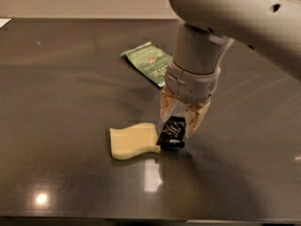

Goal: Move rxbar chocolate near sponge

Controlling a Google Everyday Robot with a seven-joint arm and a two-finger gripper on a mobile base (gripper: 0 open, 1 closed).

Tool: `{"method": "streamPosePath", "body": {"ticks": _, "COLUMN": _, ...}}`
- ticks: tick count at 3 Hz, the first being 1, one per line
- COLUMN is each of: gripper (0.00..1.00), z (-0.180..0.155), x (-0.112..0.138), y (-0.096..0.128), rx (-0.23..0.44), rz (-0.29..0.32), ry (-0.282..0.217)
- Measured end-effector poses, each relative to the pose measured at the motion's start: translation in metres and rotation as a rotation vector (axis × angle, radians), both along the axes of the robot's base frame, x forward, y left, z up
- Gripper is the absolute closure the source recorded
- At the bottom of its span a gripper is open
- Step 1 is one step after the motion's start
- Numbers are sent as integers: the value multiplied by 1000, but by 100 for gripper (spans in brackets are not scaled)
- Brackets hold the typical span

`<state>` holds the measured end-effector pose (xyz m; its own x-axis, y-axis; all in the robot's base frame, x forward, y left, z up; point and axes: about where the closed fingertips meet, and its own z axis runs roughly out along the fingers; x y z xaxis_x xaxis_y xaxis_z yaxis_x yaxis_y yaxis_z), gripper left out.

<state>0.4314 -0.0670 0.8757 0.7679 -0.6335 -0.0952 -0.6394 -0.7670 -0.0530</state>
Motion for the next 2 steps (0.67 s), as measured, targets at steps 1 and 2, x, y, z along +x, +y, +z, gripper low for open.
{"method": "streamPosePath", "body": {"ticks": 1, "gripper": 0, "z": 0, "x": 2, "y": 2, "rx": 6, "rz": -1, "ry": -10}}
{"method": "streamPosePath", "body": {"ticks": 2, "gripper": 0, "z": 0, "x": 2, "y": 2, "rx": 6, "rz": -1, "ry": -10}}
